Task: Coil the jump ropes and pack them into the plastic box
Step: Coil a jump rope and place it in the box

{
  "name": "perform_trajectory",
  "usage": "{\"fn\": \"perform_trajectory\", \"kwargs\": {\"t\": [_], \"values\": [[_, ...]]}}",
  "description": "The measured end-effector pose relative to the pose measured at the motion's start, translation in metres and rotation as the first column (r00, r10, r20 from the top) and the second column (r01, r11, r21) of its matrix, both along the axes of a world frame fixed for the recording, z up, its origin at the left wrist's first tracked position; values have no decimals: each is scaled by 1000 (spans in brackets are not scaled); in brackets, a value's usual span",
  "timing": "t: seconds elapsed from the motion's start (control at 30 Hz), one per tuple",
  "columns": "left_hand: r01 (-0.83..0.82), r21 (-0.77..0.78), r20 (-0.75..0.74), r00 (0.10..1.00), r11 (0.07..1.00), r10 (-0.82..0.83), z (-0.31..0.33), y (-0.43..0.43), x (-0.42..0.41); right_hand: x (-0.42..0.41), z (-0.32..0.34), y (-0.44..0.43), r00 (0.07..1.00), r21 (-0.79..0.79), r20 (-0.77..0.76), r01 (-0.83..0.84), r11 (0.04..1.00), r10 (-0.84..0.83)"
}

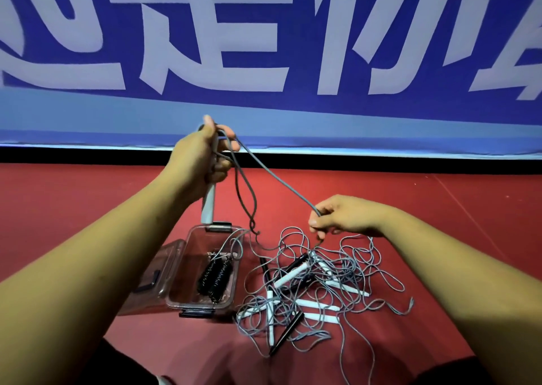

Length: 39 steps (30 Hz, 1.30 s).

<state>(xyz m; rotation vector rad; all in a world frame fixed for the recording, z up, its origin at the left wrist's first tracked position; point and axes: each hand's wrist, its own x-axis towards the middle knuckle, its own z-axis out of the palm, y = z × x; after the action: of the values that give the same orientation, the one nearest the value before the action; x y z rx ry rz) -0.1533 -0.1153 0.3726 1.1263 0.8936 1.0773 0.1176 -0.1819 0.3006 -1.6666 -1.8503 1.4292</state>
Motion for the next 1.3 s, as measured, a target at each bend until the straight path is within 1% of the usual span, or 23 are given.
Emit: {"fn": "perform_trajectory", "kwargs": {"t": [0.1,0.17,0.2,0.23,0.27,0.3,0.33,0.37,0.5,0.57,0.6,0.7,0.77,0.8,0.87,0.9,0.93,0.97,1.03,1.1,1.17,1.23,1.3], "values": [[-87,-15,-109,990,996,85,-7,10,-7,14,-23,-1,995,-95,16,101,990,-100],[-46,7,-398,916,999,45,-13,14,-13,12,-27,0,975,-96,-72,202,975,-209],[37,12,-585,811,999,-23,-17,14,-17,7,-25,1,956,-83,-131,252,964,-261],[147,-11,-764,637,989,-103,-21,13,-21,1,-21,2,930,-74,-199,302,950,-311],[245,-70,-896,411,967,-169,-24,11,-24,-6,-18,4,893,-70,-268,357,932,-362],[309,-140,-959,194,941,-206,-26,9,-25,-14,-12,7,846,-75,-339,412,908,-412],[339,-187,-975,49,922,-215,-26,6,-23,-20,-7,9,792,-88,-409,460,883,-453],[352,-193,-978,1,916,-206,-26,4,-22,-25,-2,11,734,-109,-475,498,860,-486],[374,-144,-963,158,916,-217,-25,12,-31,-24,12,20,562,-152,-604,614,774,-564],[414,-192,-942,176,890,-285,-22,15,-42,-15,12,23,518,-141,-595,686,714,-615],[443,-229,-922,187,867,-339,-19,15,-46,-11,10,24,494,-136,-586,721,679,-642],[537,-376,-740,317,755,-594,-8,12,-61,-2,6,25,427,-113,-560,810,576,-710],[556,-444,-706,267,703,-656,-9,14,-71,1,5,26,389,-89,-544,854,512,-743],[512,-463,-744,219,723,-631,-13,17,-75,3,5,25,378,-86,-540,864,496,-752],[336,-415,-877,100,846,-470,-27,23,-79,3,6,24,386,-98,-542,853,512,-747],[237,-343,-931,43,909,-363,-33,26,-78,1,7,23,395,-116,-552,835,537,-734],[158,-249,-966,29,955,-257,-39,28,-75,-3,9,22,401,-145,-567,811,566,-720],[100,-163,-982,84,982,-172,-41,29,-70,-7,12,21,399,-184,-586,782,596,-705],[81,-58,-945,318,995,-81,-43,28,-54,-17,17,20,348,-312,-639,698,645,-686],[150,-68,-783,604,986,-145,-40,17,-33,-27,25,17,232,-468,-684,587,660,-691],[266,-129,-527,798,955,-294,-41,-2,-10,-37,33,14,100,-579,-710,481,658,-697],[386,-184,-289,858,904,-425,-44,-20,12,-45,42,10,-25,-640,-721,410,650,-693],[497,-204,-159,833,843,-530,-48,-32,30,-49,50,9,-141,-681,-714,367,633,-686]]}}
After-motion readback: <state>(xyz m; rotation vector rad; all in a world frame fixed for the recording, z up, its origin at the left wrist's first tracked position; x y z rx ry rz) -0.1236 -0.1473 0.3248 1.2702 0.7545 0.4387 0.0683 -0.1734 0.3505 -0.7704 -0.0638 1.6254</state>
